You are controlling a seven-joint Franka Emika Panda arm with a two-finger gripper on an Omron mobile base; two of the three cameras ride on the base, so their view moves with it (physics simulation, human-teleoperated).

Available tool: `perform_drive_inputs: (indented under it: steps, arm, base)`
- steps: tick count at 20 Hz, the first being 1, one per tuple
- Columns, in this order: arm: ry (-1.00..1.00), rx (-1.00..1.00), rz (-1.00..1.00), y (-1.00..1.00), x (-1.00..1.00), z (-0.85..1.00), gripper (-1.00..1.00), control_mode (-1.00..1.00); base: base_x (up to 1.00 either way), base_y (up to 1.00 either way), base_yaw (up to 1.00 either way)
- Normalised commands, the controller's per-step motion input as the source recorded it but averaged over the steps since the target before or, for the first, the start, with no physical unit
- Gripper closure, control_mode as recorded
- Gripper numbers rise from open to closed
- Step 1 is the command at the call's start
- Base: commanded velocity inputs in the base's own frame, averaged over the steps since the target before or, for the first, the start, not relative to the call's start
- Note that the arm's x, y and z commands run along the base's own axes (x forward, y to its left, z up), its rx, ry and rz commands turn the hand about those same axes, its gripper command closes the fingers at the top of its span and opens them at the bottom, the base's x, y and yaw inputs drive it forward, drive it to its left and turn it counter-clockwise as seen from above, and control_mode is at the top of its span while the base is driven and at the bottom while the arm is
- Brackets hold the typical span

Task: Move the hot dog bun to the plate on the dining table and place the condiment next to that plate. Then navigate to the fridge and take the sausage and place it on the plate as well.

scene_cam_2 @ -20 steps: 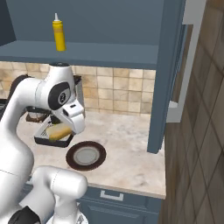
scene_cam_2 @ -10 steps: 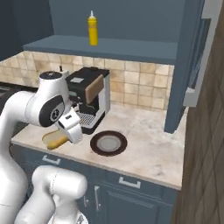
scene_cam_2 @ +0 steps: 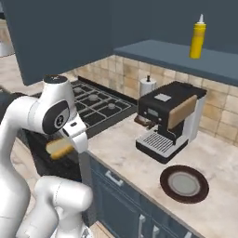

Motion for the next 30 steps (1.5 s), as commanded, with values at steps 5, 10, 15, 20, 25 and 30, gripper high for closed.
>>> perform_drive_inputs:
  steps: [5, 10, 15, 20, 25, 30]
  arm:
    - [0.00, 0.00, 0.00, 0.00, 0.00, 0.00, 1.00, 1.00]
    - [0.00, 0.00, 0.00, 0.00, 0.00, 0.00, 1.00, 1.00]
    - [0.00, 0.00, 0.00, 0.00, 0.00, 0.00, 1.00, 1.00]
    - [0.00, 0.00, 0.00, 0.00, 0.00, 0.00, 1.00, 1.00]
    - [0.00, 0.00, 0.00, 0.00, 0.00, 0.00, 1.00, 1.00]
    - [0.00, 0.00, 0.00, 0.00, 0.00, 0.00, 1.00, 1.00]
  base:
    - [-0.13, 0.82, 0.69]
    - [-0.16, 0.84, 0.68]
    - [-0.25, 0.90, 0.65]
    - [-0.37, 0.72, 0.62]
    - [-0.77, -0.02, 0.47]
    - [-0.69, -0.38, 0.38]
